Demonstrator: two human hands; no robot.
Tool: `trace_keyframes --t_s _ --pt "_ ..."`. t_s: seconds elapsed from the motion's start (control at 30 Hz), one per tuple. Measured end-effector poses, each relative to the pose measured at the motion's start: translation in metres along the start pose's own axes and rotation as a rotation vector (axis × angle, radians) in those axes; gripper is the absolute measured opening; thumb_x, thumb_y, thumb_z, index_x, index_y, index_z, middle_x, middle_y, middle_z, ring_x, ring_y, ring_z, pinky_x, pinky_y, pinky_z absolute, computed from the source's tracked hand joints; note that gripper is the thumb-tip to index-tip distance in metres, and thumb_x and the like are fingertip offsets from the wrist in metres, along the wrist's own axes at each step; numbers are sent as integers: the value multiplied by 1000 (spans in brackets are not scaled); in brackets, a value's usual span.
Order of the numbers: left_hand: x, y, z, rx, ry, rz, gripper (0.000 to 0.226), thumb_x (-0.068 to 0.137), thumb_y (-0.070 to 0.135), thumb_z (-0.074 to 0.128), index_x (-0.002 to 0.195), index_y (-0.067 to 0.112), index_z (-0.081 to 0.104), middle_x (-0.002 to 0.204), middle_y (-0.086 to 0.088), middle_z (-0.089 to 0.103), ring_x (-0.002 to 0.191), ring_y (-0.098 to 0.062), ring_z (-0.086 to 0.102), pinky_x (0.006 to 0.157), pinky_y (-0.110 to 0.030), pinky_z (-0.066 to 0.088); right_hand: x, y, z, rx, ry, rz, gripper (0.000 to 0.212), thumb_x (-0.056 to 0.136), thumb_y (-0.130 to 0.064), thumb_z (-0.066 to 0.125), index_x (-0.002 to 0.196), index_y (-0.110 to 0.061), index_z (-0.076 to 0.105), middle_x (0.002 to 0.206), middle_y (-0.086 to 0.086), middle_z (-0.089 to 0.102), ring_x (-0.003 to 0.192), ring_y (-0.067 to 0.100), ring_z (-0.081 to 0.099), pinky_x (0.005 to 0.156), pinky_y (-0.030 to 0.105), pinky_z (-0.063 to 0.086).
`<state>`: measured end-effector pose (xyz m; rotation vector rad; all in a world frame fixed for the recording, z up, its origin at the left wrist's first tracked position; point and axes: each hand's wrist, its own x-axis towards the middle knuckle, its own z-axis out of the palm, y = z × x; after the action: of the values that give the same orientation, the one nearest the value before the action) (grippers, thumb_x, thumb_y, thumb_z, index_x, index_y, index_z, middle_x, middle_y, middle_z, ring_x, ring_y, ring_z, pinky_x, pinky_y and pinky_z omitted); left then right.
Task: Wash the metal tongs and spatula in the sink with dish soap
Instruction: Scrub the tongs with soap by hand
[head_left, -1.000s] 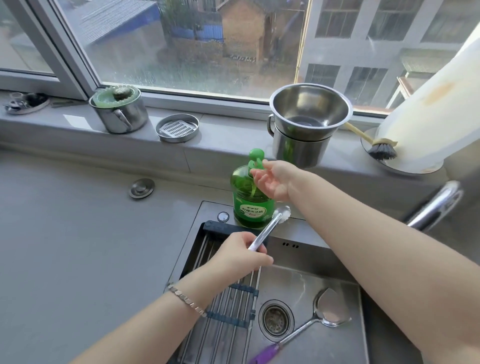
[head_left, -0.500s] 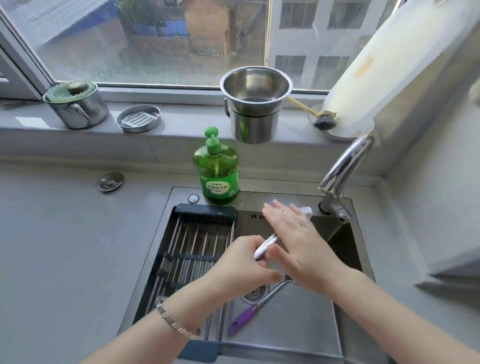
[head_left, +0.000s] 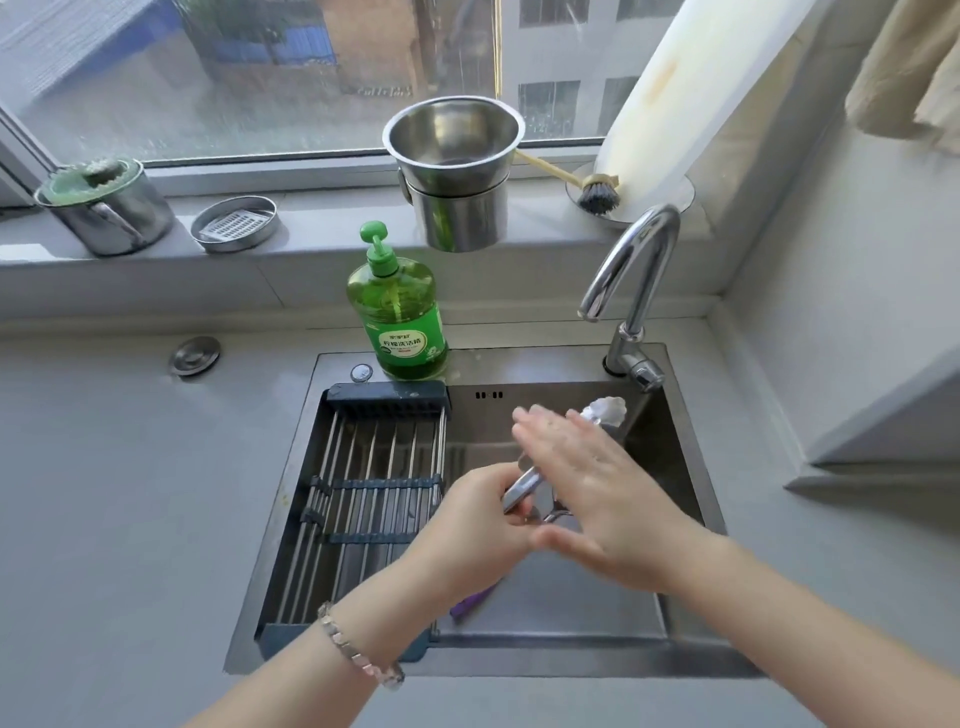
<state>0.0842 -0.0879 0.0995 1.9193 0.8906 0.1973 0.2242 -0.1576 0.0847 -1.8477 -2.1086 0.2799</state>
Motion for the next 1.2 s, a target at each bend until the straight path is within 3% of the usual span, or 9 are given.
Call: trace_keyframes --t_s 0.07,0.23,0.37,0.5,0.67,0.83,0.97,1.13,1.2 --pt "-2 -1 1 26 16 -31 33 77 10 68 60 18 41 54 8 42 47 -6 35 49 -19 34 -5 17 -8 -1 43 142 105 76 -80 -4 147 -6 21 155 9 18 143 10 0 117 29 -5" --pt "1 2 6 43 9 -22 19 74 6 66 63 11 52 54 3 51 50 -14 45 54 -30 41 -16 -8 11 -25 -31 -70 94 85 -72 16 141 3 30 150 13 26 141 18 12 115 34 8" --pt "0 -1 8 88 -9 -73 38 74 14 70 55 20 38 49 7 38 45 -9 32 49 -23 30 -18 31 -3 55 55 188 115 68 -84 -10 147 -5 19 155 7 17 140 3 -3 116 22 -8" --pt "0 -2 15 144 -17 -72 34 75 9 63 54 21 38 52 6 43 49 -11 36 52 -26 32 -23 0 15 7 -49 -24 96 87 -71 10 137 6 38 146 17 36 140 19 18 115 27 2" --pt "-6 -7 18 200 18 -57 34 80 7 56 55 22 38 53 5 42 50 -12 37 54 -27 34 -18 32 9 30 6 192 121 64 -83 -19 147 -3 17 156 10 15 144 12 0 116 23 -8" --pt "-6 -9 20 169 1 -29 24 75 3 56 60 19 45 58 3 49 55 -14 42 56 -26 36 -16 2 21 -71 -35 -46 97 85 -71 6 138 4 38 146 16 36 139 23 25 114 34 8" --pt "-8 -13 18 125 27 -64 34 79 4 55 55 23 40 53 5 43 48 -12 36 52 -25 35 -17 36 12 -22 23 231 116 68 -82 -15 147 -2 15 156 11 14 141 8 -2 116 31 -6" --pt "-5 -13 22 -51 16 -93 22 73 -4 56 60 12 48 53 3 45 49 -11 35 52 -24 33 -28 -1 29 -47 -57 -34 91 87 -71 14 141 1 28 150 16 27 141 22 14 116 34 7" --pt "-4 -15 21 -141 -44 -124 19 73 -5 61 69 10 51 50 7 42 47 -8 35 53 -23 35 -27 9 25 9 -29 60 92 86 -71 11 142 0 30 151 15 27 142 20 14 116 30 4"
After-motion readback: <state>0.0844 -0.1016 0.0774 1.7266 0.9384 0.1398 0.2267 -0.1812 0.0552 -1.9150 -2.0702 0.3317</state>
